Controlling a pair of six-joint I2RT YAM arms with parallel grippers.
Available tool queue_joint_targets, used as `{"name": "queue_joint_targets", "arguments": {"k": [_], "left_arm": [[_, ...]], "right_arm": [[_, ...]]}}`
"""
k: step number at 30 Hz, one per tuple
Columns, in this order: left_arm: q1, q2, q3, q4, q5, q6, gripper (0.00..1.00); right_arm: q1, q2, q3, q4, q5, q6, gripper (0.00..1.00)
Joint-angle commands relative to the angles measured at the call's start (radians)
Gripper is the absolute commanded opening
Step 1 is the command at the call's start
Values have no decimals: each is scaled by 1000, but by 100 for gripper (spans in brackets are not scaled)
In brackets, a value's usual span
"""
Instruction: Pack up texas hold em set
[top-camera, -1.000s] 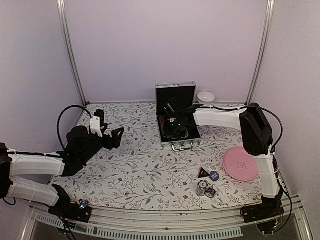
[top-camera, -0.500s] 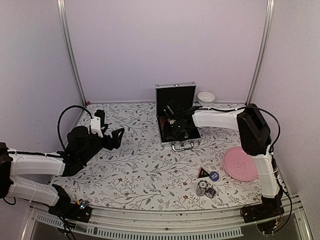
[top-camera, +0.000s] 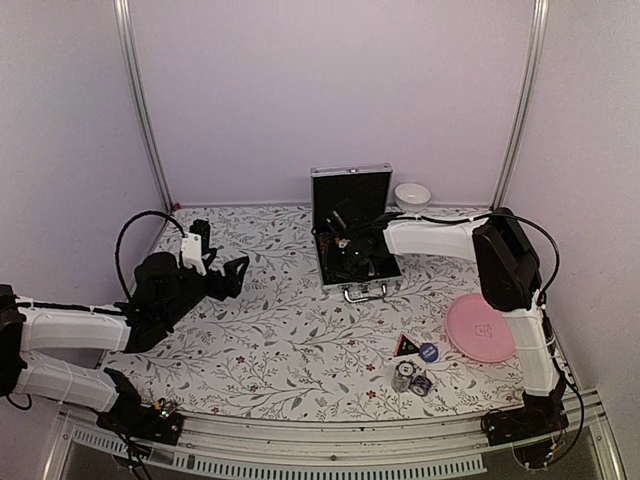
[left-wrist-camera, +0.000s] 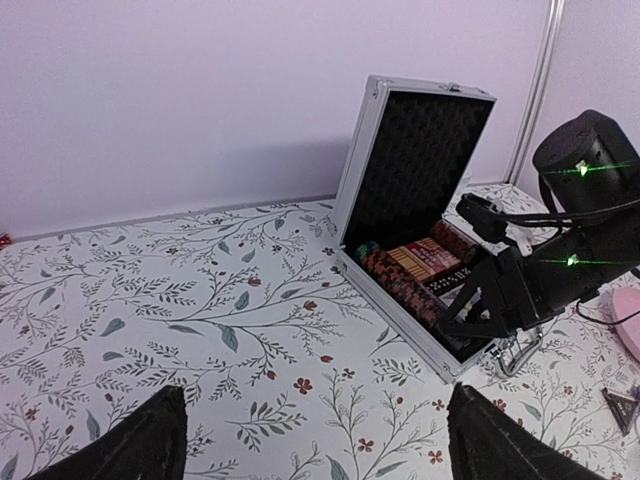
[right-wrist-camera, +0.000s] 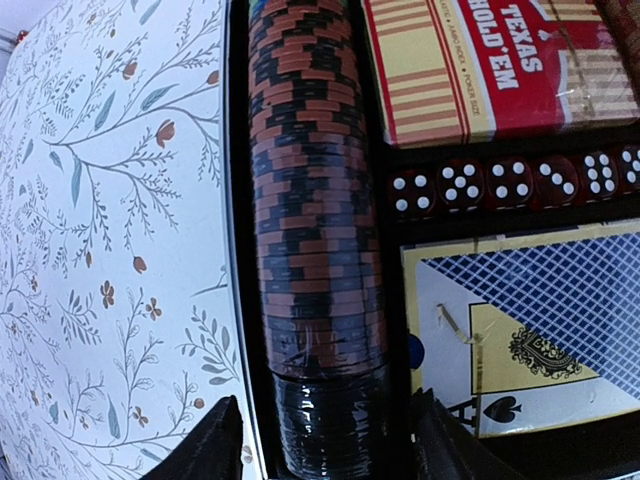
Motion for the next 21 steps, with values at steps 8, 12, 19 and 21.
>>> {"name": "queue_joint_targets", "arguments": {"k": [8, 12, 19, 21], "left_arm": [[4, 0, -6, 11, 8, -3, 90], [4, -1, -8, 11, 6, -1, 90], [4, 6, -6, 14, 6, 0, 90], [4, 7, -6, 13, 4, 0, 90]], "right_arm": [[-14, -56, 22, -49, 80, -63, 49], [-23, -53, 21, -43, 61, -71, 37], [-23, -20, 22, -10, -8, -100, 35], [-23, -10, 22, -7, -26, -101, 36]]}}
